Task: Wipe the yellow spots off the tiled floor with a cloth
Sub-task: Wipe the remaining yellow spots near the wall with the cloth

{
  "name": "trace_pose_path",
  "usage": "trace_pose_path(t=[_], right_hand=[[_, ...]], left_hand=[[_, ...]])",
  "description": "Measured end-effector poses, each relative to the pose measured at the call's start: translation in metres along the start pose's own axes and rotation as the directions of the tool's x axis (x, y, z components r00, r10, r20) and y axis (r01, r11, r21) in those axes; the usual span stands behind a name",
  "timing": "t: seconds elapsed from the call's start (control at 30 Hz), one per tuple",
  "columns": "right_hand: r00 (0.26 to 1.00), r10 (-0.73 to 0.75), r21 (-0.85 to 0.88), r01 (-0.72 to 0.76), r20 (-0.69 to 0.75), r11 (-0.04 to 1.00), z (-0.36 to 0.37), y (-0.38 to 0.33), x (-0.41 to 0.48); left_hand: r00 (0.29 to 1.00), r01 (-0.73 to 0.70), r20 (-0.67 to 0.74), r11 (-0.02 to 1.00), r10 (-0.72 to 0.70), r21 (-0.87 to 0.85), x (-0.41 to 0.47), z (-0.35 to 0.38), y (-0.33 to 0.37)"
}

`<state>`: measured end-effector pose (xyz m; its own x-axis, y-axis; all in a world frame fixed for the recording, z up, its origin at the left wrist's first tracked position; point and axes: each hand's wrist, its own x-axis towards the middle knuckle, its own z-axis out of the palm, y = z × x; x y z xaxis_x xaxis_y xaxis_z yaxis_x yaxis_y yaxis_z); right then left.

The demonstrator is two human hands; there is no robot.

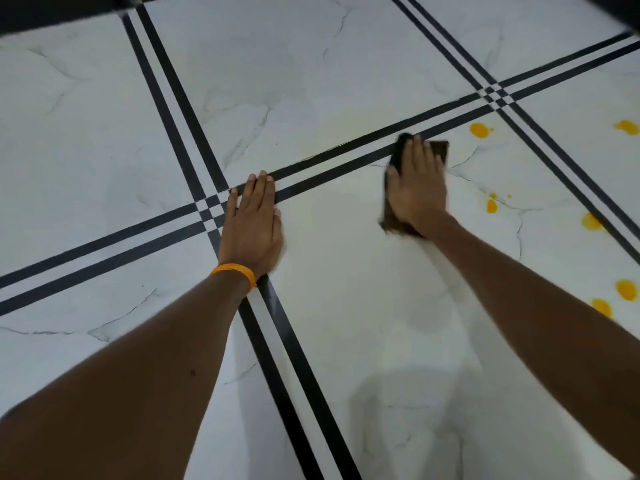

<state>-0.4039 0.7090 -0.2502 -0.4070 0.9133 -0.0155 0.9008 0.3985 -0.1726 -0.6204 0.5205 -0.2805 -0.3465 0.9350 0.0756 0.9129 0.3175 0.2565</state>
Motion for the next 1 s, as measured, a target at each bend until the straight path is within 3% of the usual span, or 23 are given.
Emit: trace_pose_path(t=[0.07, 0.17, 0.23, 0.3, 0.37, 0.47, 0.53, 0.6, 0.7, 0.73, 0.83, 0.9, 1.0], right_hand=[[1.0, -0.008, 0.018, 0.008, -0.011, 1.0, 0.009, -0.053, 0.035], [0.934, -0.356, -0.005, 0.356, -0.012, 0.934, 0.027, -0.117, -0.015], [0.833, -0.55, -0.003, 0.551, 0.056, 0.835, 0.028, -0.109, -0.093], [0.792, -0.6, 0.011, 0.603, 0.111, 0.798, 0.023, -0.053, -0.146], [0.85, -0.522, 0.019, 0.522, 0.064, 0.853, 0.011, 0.018, -0.146], [0.994, -0.107, -0.009, 0.107, 0.008, 0.994, -0.01, 0.093, -0.084], [0.994, 0.107, -0.016, -0.108, -0.035, 0.994, -0.017, 0.09, -0.055], [0.998, 0.055, 0.001, -0.055, -0.02, 0.998, -0.008, 0.061, -0.062], [0.967, -0.246, -0.029, 0.248, 0.061, 0.968, 0.003, 0.064, -0.136], [0.96, -0.271, -0.027, 0.274, 0.074, 0.961, 0.0, 0.083, -0.157], [1.0, -0.008, -0.016, 0.008, -0.026, 1.0, -0.019, 0.159, -0.165], [0.98, 0.191, -0.003, -0.191, -0.05, 0.982, -0.024, 0.176, -0.131], [0.966, 0.249, 0.001, -0.249, -0.073, 0.968, -0.016, 0.139, -0.115]], left_hand=[[1.0, 0.006, 0.003, 1.0, -0.006, -0.013, 0.0, -0.001, -0.002], [1.0, -0.007, 0.0, 1.0, 0.007, -0.026, 0.0, 0.0, -0.002], [1.0, -0.013, 0.018, 1.0, 0.013, -0.023, 0.001, -0.002, -0.002], [1.0, -0.009, 0.011, 1.0, 0.009, -0.012, 0.0, -0.002, -0.002], [1.0, -0.008, 0.003, 1.0, 0.008, -0.005, 0.0, -0.003, -0.002], [1.0, -0.009, 0.004, 1.0, 0.009, -0.02, 0.0, -0.001, -0.002], [1.0, -0.016, -0.002, 0.999, 0.016, -0.032, -0.001, 0.0, 0.001], [1.0, -0.012, 0.013, 0.999, 0.013, -0.047, -0.001, 0.0, -0.003], [1.0, -0.017, -0.002, 1.0, 0.017, -0.027, -0.001, 0.001, -0.005], [1.0, -0.006, 0.005, 1.0, 0.006, -0.029, -0.002, 0.0, -0.006], [0.999, 0.046, 0.024, 0.999, -0.046, 0.025, -0.001, -0.005, 0.013], [0.999, -0.009, 0.036, 1.0, 0.008, 0.01, 0.001, -0.005, 0.051], [0.98, -0.159, 0.099, 0.981, 0.171, -0.112, 0.006, 0.016, 0.144]])
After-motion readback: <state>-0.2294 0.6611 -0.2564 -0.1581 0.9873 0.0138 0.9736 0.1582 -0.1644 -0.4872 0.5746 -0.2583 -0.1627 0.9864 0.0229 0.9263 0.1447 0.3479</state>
